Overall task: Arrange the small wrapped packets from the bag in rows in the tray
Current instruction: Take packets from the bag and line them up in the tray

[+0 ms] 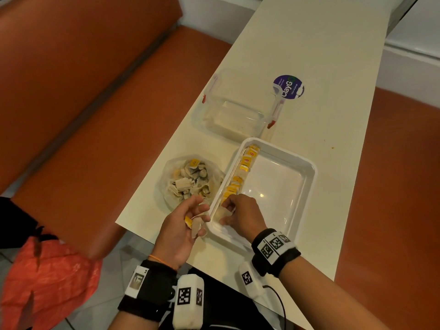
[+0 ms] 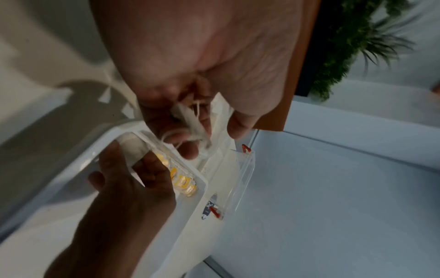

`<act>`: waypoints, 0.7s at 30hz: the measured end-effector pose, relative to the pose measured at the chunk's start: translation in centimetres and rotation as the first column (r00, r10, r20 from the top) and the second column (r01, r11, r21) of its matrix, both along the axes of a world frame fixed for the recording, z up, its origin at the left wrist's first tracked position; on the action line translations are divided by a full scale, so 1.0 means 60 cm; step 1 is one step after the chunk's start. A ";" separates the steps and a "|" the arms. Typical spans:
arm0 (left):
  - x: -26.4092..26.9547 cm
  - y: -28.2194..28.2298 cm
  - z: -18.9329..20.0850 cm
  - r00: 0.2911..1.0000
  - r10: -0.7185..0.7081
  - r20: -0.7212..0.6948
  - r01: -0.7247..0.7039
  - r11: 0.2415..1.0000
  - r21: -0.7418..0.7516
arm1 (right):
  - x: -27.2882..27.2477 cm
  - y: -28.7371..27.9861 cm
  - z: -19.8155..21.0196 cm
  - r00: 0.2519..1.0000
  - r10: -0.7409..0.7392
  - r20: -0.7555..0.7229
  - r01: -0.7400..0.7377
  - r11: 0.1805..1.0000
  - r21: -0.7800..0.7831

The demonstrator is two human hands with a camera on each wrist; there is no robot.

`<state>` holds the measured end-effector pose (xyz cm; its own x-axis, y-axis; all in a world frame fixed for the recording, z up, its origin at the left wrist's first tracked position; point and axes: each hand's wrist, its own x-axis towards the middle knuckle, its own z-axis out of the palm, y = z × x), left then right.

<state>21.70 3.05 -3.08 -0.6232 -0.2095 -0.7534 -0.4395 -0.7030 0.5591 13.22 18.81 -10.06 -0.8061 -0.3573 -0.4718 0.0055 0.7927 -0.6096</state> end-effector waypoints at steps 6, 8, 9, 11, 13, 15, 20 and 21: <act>-0.001 -0.006 0.019 0.993 0.025 -0.117 -0.002 0.982 0.190 | -0.009 0.013 0.087 0.997 -0.053 -0.051 0.048 0.994 -0.098; -0.001 -0.006 0.022 0.990 0.021 -0.137 0.009 0.977 0.213 | -0.006 0.027 0.137 0.999 -0.043 -0.028 0.036 0.977 -0.212; -0.001 -0.006 0.023 0.989 0.017 -0.146 0.017 0.974 0.227 | -0.001 0.033 0.161 0.999 -0.002 -0.043 -0.009 0.968 -0.251; -0.003 -0.002 0.026 0.985 -0.021 -0.172 0.062 0.969 0.237 | 0.008 0.042 0.195 0.988 0.113 -0.103 -0.139 0.943 -0.302; -0.005 0.005 0.029 0.982 -0.060 -0.181 0.102 0.967 0.234 | 0.015 0.046 0.204 0.963 0.218 -0.159 -0.258 0.917 -0.303; -0.009 0.014 0.032 0.983 -0.084 -0.162 0.120 0.966 0.228 | 0.018 0.046 0.197 0.931 0.288 -0.225 -0.339 0.911 -0.235; -0.010 0.024 0.032 0.977 -0.133 -0.166 0.164 0.967 0.193 | 0.021 0.050 0.188 0.932 0.250 -0.263 -0.317 0.914 -0.253; -0.010 0.026 0.032 0.974 -0.146 -0.171 0.175 0.969 0.171 | 0.021 0.051 0.191 0.950 0.210 -0.231 -0.273 0.917 -0.290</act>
<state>21.13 4.59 -1.14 -0.7502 0.0364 -0.6602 -0.4728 -0.7275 0.4972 14.47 21.89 1.43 -0.7393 -0.6568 -0.1485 -0.3037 0.5221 -0.7970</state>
